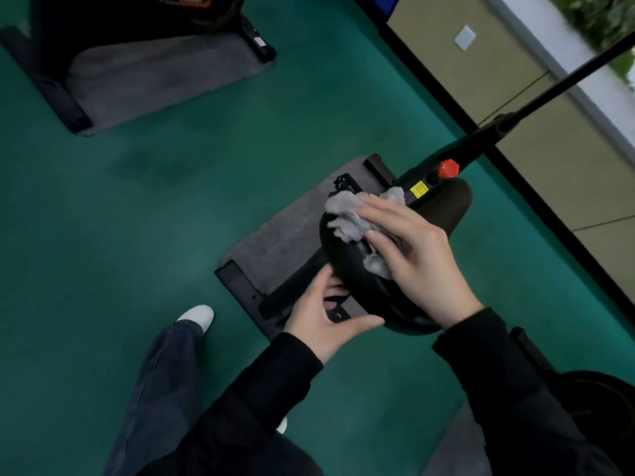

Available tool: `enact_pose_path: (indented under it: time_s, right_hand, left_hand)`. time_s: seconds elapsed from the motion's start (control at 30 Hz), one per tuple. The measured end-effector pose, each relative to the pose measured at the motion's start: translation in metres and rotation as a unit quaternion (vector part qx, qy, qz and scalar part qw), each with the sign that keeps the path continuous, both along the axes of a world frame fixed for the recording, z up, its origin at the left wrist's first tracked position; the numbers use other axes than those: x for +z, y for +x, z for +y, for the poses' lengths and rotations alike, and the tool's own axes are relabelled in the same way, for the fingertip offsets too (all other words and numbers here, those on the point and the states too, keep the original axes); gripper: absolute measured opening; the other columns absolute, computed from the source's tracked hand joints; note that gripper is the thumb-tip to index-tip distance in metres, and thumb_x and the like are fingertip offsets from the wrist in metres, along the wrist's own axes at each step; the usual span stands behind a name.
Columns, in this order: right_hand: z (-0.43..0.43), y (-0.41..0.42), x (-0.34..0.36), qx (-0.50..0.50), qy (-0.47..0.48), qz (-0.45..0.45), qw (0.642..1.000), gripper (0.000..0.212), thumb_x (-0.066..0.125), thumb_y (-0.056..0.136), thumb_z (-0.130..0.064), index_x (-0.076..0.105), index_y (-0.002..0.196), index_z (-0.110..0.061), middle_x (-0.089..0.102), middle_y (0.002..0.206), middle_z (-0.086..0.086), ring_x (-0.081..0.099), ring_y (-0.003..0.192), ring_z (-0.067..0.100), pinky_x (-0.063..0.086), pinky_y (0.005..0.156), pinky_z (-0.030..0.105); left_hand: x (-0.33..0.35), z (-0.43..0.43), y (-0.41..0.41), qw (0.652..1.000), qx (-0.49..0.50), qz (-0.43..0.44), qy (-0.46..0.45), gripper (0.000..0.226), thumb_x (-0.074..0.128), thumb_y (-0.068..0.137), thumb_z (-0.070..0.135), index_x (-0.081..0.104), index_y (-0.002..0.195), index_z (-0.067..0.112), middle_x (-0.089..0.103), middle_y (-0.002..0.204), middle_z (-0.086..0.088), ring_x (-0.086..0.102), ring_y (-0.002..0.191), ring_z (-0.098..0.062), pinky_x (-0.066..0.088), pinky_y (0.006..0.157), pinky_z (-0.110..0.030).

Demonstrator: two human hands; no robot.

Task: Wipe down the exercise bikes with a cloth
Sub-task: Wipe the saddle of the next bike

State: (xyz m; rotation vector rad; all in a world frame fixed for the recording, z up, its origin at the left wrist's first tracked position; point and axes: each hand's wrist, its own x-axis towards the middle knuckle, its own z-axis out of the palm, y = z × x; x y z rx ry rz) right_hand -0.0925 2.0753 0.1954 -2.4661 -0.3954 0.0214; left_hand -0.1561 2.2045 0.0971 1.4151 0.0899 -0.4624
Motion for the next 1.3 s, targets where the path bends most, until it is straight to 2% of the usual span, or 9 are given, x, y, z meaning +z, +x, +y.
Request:
enact_pose_path:
  time_s: [0.23, 0.4, 0.5, 0.63, 0.73, 0.87, 1.0, 1.13, 1.3]
  right_hand:
    - [-0.030, -0.027, 0.011, 0.147, 0.038, 0.041, 0.988, 0.028, 0.060, 0.088, 0.001, 0.067, 0.114, -0.005, 0.056, 0.133, 0.007, 0.042, 0.135, 0.020, 0.035, 0.111, 0.043]
    - [-0.008, -0.016, 0.009, 0.277, -0.101, 0.007, 0.955, 0.024, 0.061, 0.091, -0.006, 0.070, 0.113, -0.012, 0.057, 0.132, 0.004, 0.038, 0.137, 0.019, 0.028, 0.114, 0.046]
    - [0.013, 0.018, 0.010, 0.334, -0.201, -0.002, 0.921, 0.023, 0.056, 0.094, -0.016, 0.070, 0.111, -0.013, 0.063, 0.123, 0.003, 0.050, 0.126, 0.019, 0.030, 0.113, 0.037]
    - [0.025, 0.057, 0.016, 0.261, -0.179, 0.040, 0.948, 0.024, 0.056, 0.095, -0.018, 0.067, 0.115, -0.010, 0.065, 0.117, 0.004, 0.059, 0.112, 0.018, 0.043, 0.099, 0.031]
    - [0.016, 0.046, 0.019, 0.277, -0.152, 0.050, 0.947, 0.019, 0.059, 0.093, -0.015, 0.070, 0.108, -0.010, 0.067, 0.114, 0.001, 0.059, 0.112, 0.015, 0.044, 0.100, 0.037]
    - [0.021, 0.037, 0.019, 0.372, -0.211, 0.031, 0.903, 0.020, 0.058, 0.092, -0.023, 0.072, 0.105, -0.015, 0.068, 0.109, -0.001, 0.058, 0.110, 0.017, 0.039, 0.101, 0.037]
    - [0.048, 0.076, 0.007, 0.295, -0.269, 0.103, 0.911, 0.021, 0.055, 0.094, -0.027, 0.068, 0.108, -0.019, 0.069, 0.106, 0.003, 0.061, 0.104, 0.022, 0.046, 0.091, 0.037]
    - [0.036, 0.106, 0.003, 0.119, -0.236, 0.206, 0.942, 0.020, 0.051, 0.096, -0.028, 0.067, 0.106, -0.023, 0.068, 0.110, 0.004, 0.057, 0.110, 0.020, 0.041, 0.091, 0.025]
    - [-0.004, 0.070, 0.005, 0.060, -0.204, 0.083, 0.974, 0.025, 0.046, 0.099, -0.024, 0.060, 0.119, -0.017, 0.067, 0.111, 0.005, 0.060, 0.106, 0.024, 0.032, 0.082, 0.015]
  left_hand:
    - [0.006, -0.033, -0.022, 0.992, 0.083, 0.030, -0.088, 0.072, 0.079, 0.072, 0.018, 0.039, 0.130, 0.036, 0.064, 0.111, 0.012, 0.060, 0.104, -0.006, 0.047, 0.089, -0.024]
    - [0.011, -0.042, -0.019, 0.969, 0.163, 0.080, -0.164, 0.042, 0.071, 0.073, -0.010, 0.054, 0.103, 0.015, 0.062, 0.104, -0.012, 0.061, 0.089, -0.012, 0.049, 0.078, -0.018]
    - [0.011, -0.045, -0.019, 0.967, 0.161, 0.081, -0.179, 0.050, 0.076, 0.073, 0.000, 0.052, 0.113, 0.016, 0.063, 0.108, -0.016, 0.060, 0.097, -0.022, 0.049, 0.085, -0.022]
    - [0.010, -0.043, -0.019, 0.971, 0.149, 0.049, -0.183, 0.057, 0.078, 0.072, 0.007, 0.050, 0.115, 0.033, 0.068, 0.104, -0.003, 0.063, 0.097, -0.018, 0.050, 0.089, -0.029]
    - [0.007, -0.046, -0.019, 0.969, 0.158, 0.048, -0.182, 0.056, 0.076, 0.073, 0.001, 0.049, 0.113, 0.029, 0.067, 0.100, -0.006, 0.062, 0.089, -0.017, 0.049, 0.079, -0.024]
    - [0.007, -0.048, -0.018, 0.965, 0.170, 0.065, -0.189, 0.050, 0.076, 0.072, -0.002, 0.046, 0.109, 0.015, 0.055, 0.082, -0.003, 0.051, 0.077, -0.016, 0.045, 0.068, -0.019]
    - [0.009, -0.044, -0.015, 0.974, 0.141, 0.034, -0.176, 0.059, 0.074, 0.074, -0.002, 0.046, 0.117, 0.026, 0.068, 0.103, -0.006, 0.062, 0.083, -0.010, 0.047, 0.073, -0.018]
    - [0.006, -0.035, -0.011, 0.985, 0.110, 0.026, -0.130, 0.059, 0.080, 0.069, 0.003, 0.045, 0.110, 0.027, 0.070, 0.097, 0.000, 0.063, 0.083, -0.003, 0.047, 0.075, -0.014]
    - [0.004, -0.025, 0.001, 0.994, 0.079, 0.029, -0.076, 0.085, 0.086, 0.044, 0.037, 0.039, 0.114, 0.031, 0.065, 0.111, 0.003, 0.061, 0.094, -0.005, 0.048, 0.080, -0.019]
